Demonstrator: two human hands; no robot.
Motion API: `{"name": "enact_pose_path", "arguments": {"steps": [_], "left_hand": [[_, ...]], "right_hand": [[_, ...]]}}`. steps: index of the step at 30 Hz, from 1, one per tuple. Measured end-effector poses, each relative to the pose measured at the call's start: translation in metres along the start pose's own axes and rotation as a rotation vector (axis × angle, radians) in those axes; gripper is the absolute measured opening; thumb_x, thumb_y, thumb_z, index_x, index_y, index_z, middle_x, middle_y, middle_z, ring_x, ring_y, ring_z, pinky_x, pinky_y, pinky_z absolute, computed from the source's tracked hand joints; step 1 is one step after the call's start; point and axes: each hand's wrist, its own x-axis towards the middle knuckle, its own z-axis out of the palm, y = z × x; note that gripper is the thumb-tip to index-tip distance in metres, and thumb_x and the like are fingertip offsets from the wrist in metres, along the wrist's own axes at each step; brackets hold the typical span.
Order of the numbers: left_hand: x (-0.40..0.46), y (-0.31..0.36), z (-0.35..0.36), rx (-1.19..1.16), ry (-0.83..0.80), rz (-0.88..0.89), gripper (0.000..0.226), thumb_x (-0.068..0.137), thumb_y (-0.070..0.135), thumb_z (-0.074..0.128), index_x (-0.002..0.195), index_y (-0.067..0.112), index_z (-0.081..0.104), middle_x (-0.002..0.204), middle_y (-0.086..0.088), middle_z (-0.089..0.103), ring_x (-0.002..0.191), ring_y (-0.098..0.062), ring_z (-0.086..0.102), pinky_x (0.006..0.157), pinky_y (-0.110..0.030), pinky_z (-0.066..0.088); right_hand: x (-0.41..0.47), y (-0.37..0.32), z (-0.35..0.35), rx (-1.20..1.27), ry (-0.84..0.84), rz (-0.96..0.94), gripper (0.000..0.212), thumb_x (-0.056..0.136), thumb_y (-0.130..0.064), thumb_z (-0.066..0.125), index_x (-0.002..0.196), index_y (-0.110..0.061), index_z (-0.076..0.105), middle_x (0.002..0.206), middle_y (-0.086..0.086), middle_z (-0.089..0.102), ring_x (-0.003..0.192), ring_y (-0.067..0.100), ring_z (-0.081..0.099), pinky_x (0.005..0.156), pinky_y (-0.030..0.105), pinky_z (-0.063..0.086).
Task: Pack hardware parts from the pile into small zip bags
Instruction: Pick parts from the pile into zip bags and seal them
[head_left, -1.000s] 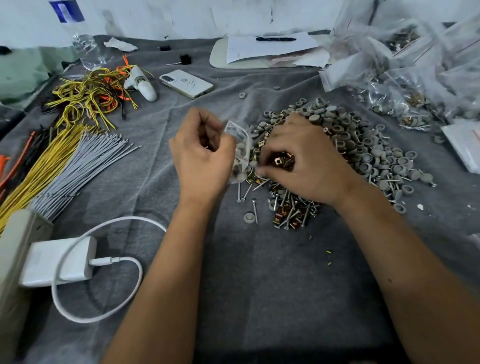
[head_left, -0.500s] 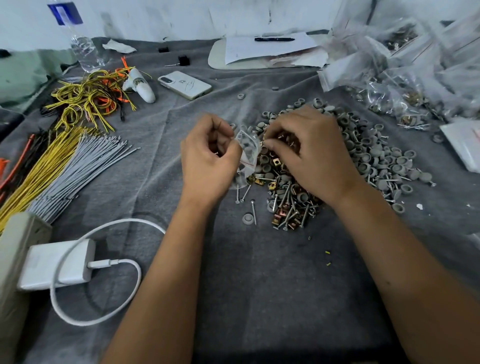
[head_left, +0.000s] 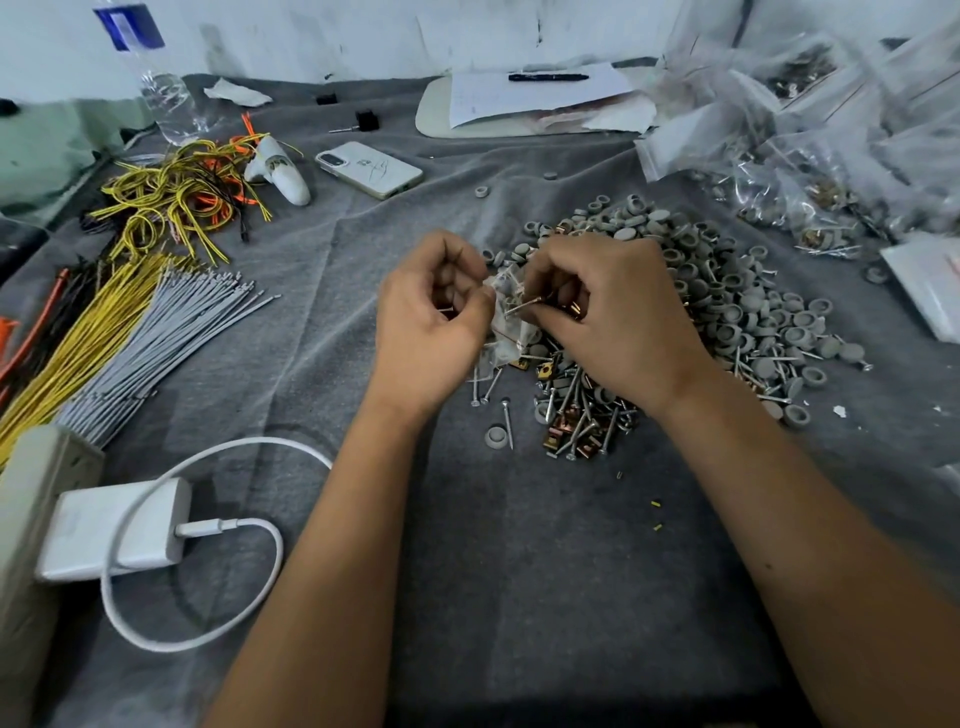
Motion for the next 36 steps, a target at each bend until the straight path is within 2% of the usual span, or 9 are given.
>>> {"name": "enact_pose_path", "arguments": {"steps": [4,8,14,16,19,23,28,33,36], "left_hand": [[0.0,0.0,-0.001,-0.016,0.003,0.004,0.017,0.081,-0.004,0.059,0.086,0.011,0.058,0.068,0.001,0.055,0.063,-0.013,0.051,0.059,-0.025,0.041],[0.0,-0.001,0.0,-0.044,-0.003,-0.003,0.017,0.081,-0.005,0.06,0.086,0.011,0.057,0.067,0.005,0.053,0.062,-0.011,0.048,0.057,-0.023,0.039],[0.0,-0.001,-0.001,-0.043,0.091,0.009,0.017,0.079,-0.001,0.06,0.083,0.016,0.058,0.067,0.007,0.054,0.062,-0.011,0.049,0.058,-0.024,0.039],[0.001,0.002,-0.002,-0.043,0.178,0.021,0.021,0.079,-0.001,0.06,0.081,0.02,0.057,0.066,0.008,0.053,0.06,-0.009,0.047,0.057,-0.022,0.038],[0.002,0.006,-0.005,-0.081,0.291,0.024,0.024,0.078,-0.001,0.058,0.08,0.023,0.055,0.063,0.006,0.049,0.056,-0.007,0.041,0.054,-0.022,0.034],[0.003,0.009,-0.006,-0.123,0.343,-0.001,0.022,0.078,-0.002,0.057,0.08,0.02,0.054,0.063,0.001,0.046,0.055,-0.01,0.038,0.052,-0.026,0.031],[0.003,0.01,-0.007,-0.121,0.33,-0.011,0.02,0.077,-0.001,0.056,0.08,0.019,0.054,0.062,0.001,0.044,0.054,-0.011,0.036,0.052,-0.028,0.029],[0.003,0.011,-0.007,-0.108,0.328,-0.021,0.02,0.076,-0.001,0.056,0.08,0.019,0.053,0.06,0.005,0.043,0.053,-0.007,0.035,0.052,-0.025,0.029],[0.004,0.008,-0.006,-0.071,0.339,-0.011,0.021,0.077,-0.003,0.056,0.08,0.017,0.054,0.06,0.007,0.044,0.052,-0.003,0.036,0.053,-0.019,0.03]], "right_hand": [[0.001,-0.001,-0.001,-0.044,0.0,-0.064,0.015,0.077,-0.008,0.087,0.089,-0.014,0.079,0.086,-0.005,0.071,0.083,0.011,0.062,0.081,0.028,0.052],[0.0,-0.002,0.0,-0.055,-0.043,-0.09,0.025,0.078,-0.01,0.087,0.102,-0.013,0.08,0.097,0.001,0.075,0.093,0.014,0.064,0.086,0.029,0.051],[0.001,-0.004,-0.002,-0.021,0.152,-0.086,0.026,0.081,-0.018,0.085,0.103,-0.008,0.076,0.097,-0.001,0.072,0.086,0.004,0.061,0.084,0.009,0.045],[0.001,-0.004,-0.005,-0.013,0.149,-0.083,0.02,0.084,-0.021,0.084,0.098,-0.009,0.076,0.094,-0.003,0.072,0.084,0.006,0.063,0.083,0.011,0.047],[0.001,-0.002,-0.008,-0.049,-0.164,-0.058,0.025,0.086,-0.044,0.078,0.091,-0.02,0.077,0.089,-0.004,0.072,0.087,0.012,0.061,0.087,0.035,0.052],[-0.001,-0.011,0.005,-0.337,-0.529,-0.032,0.043,0.078,-0.076,0.063,0.073,-0.033,0.067,0.072,-0.022,0.056,0.089,0.004,0.042,0.101,0.04,0.035],[-0.001,-0.019,0.012,-0.364,-0.64,-0.027,0.033,0.086,-0.059,0.071,0.072,-0.029,0.066,0.071,-0.017,0.062,0.095,0.005,0.056,0.108,0.044,0.023],[-0.004,-0.02,0.014,-0.398,-0.645,-0.088,0.022,0.094,-0.047,0.065,0.083,-0.029,0.07,0.079,-0.018,0.057,0.093,0.005,0.042,0.101,0.042,0.025],[-0.002,-0.019,0.007,-0.152,-0.574,-0.079,0.016,0.098,-0.038,0.064,0.089,-0.025,0.067,0.084,-0.018,0.055,0.088,0.002,0.046,0.094,0.03,0.035]]}}
